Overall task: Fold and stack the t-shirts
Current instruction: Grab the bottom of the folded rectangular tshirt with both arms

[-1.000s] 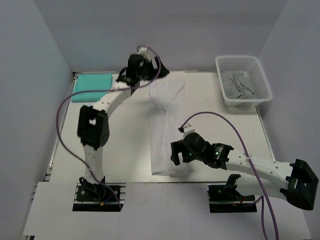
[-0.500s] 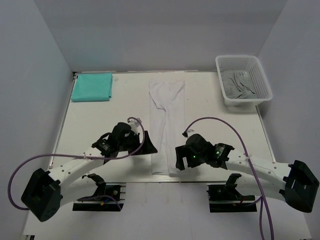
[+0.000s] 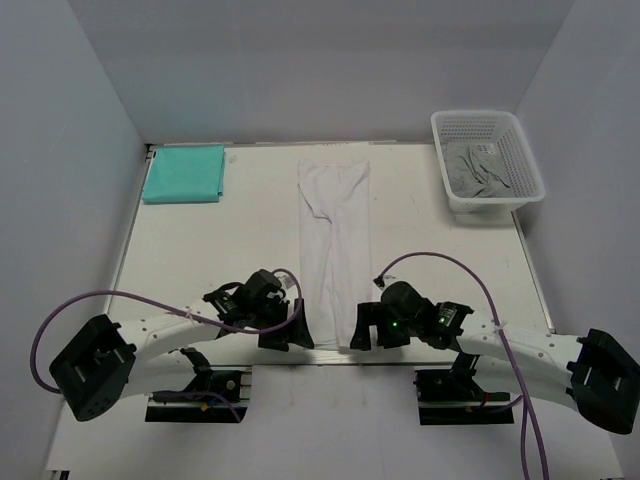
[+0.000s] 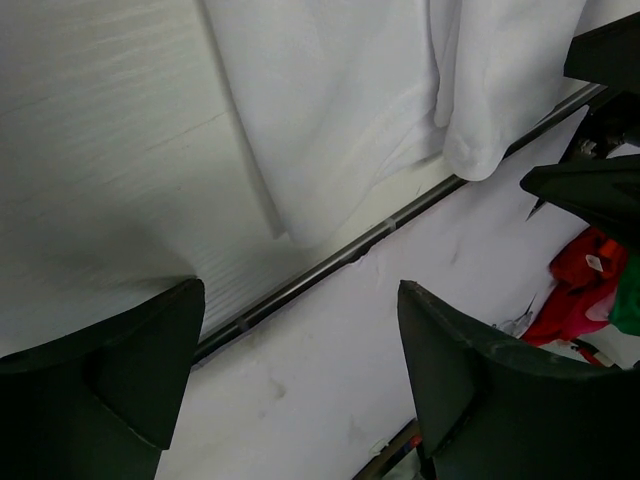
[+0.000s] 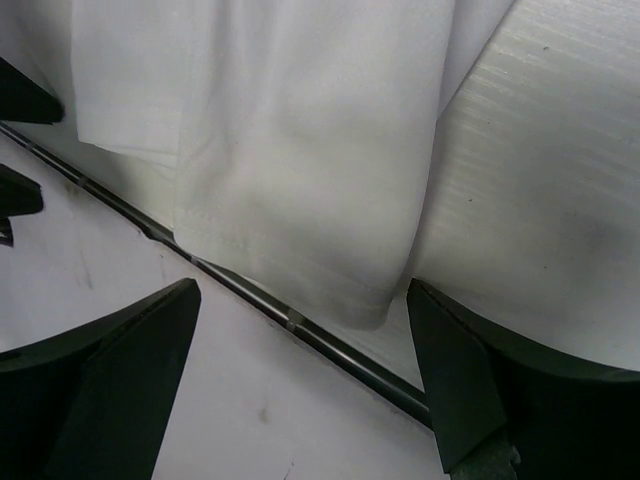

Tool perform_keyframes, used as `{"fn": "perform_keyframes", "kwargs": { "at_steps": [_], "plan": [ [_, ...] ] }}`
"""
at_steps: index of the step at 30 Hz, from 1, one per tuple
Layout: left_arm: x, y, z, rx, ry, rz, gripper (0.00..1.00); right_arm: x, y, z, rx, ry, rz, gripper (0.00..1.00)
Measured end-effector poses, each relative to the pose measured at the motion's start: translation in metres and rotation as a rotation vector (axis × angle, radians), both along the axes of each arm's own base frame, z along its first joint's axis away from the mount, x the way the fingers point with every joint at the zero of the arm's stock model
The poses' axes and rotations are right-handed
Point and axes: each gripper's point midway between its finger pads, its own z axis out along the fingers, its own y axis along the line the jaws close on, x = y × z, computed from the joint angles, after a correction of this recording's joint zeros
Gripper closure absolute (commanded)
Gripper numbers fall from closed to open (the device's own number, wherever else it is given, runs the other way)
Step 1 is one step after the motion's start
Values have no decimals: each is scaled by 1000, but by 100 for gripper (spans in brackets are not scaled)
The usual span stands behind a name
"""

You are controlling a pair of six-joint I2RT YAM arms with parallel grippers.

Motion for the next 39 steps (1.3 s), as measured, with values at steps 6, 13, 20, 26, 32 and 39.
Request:
{"fn": "perform_keyframes", "kwargs": {
  "at_steps": [6, 13, 20, 26, 32, 39],
  "plan": [
    [-5, -15, -4, -12, 20, -39, 24, 3, 1, 0, 27, 17, -55, 15],
    [-2, -20, -14, 28, 10, -45, 55, 4, -3, -7, 22, 41, -93, 56],
    [5, -26, -24, 65, 15, -46, 100, -1, -7, -17, -15, 81, -92, 94],
    [11, -24, -22, 105, -8, -33, 100, -3, -6, -17, -36, 100, -69, 100],
    [22, -15, -10, 142, -82, -5, 100, 8, 0, -4, -55, 55, -49, 100],
    [56, -26, 17, 139, -199, 41, 100, 57, 9, 34, -61, -119, -134, 100]
  ]
}}
